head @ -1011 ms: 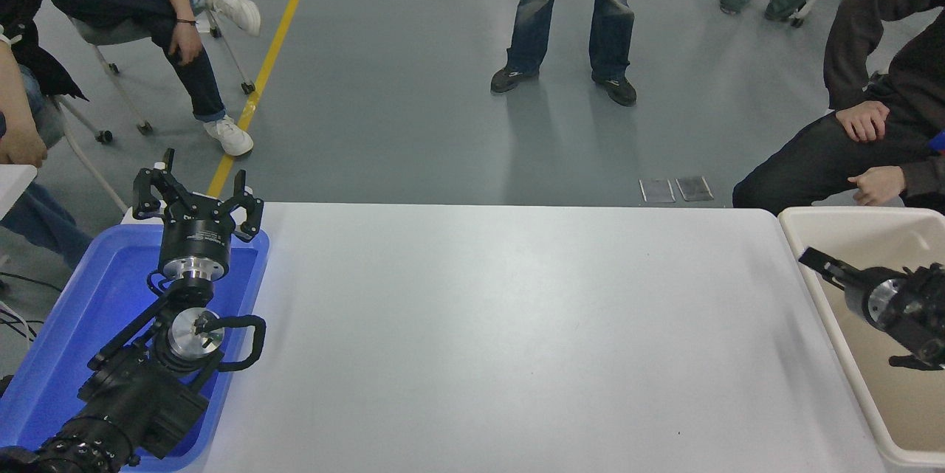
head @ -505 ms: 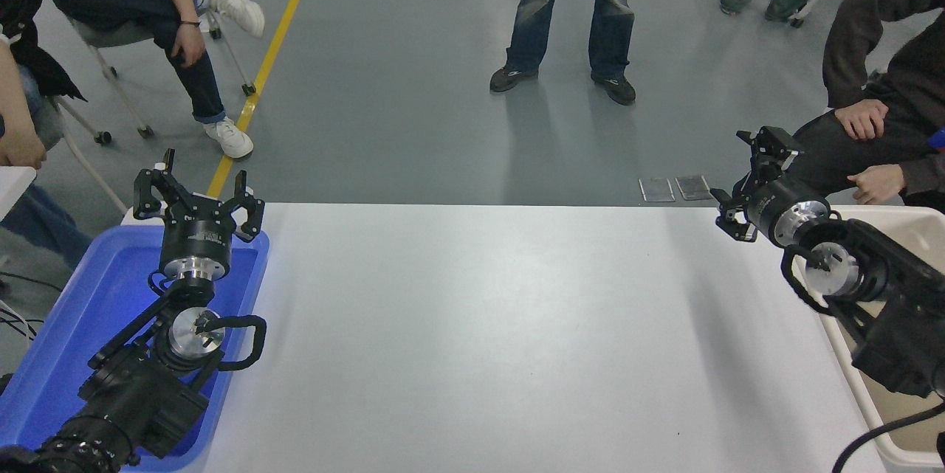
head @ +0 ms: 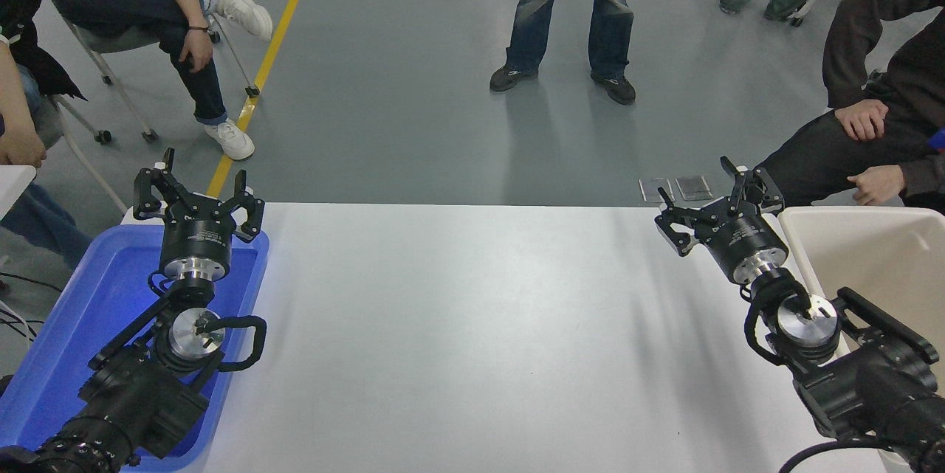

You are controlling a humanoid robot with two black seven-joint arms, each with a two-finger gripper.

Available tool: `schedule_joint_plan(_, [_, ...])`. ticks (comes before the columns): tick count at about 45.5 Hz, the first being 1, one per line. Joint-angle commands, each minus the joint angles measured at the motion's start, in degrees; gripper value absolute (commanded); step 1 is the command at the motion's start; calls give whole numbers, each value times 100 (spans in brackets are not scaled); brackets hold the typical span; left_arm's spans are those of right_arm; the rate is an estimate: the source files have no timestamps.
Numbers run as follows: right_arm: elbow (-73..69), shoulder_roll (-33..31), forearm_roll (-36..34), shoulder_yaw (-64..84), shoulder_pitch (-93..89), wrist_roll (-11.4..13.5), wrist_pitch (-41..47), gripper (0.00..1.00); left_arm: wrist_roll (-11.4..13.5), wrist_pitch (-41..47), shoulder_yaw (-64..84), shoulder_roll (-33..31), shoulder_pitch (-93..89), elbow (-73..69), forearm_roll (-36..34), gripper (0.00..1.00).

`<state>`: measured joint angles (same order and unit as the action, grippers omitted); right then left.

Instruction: Pick up paper ball place in dustbin

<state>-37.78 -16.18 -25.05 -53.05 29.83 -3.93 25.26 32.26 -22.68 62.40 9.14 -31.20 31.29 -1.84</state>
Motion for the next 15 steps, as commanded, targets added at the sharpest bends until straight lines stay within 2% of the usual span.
schedule_joint_plan(1, [95, 19, -123, -30, -100, -3, 225, 100, 0, 0, 0, 0, 0, 0, 0, 99])
schedule_joint_plan(15, [209, 19, -123, -30, -109, -3, 234, 100, 0, 0, 0, 0, 0, 0, 0, 99])
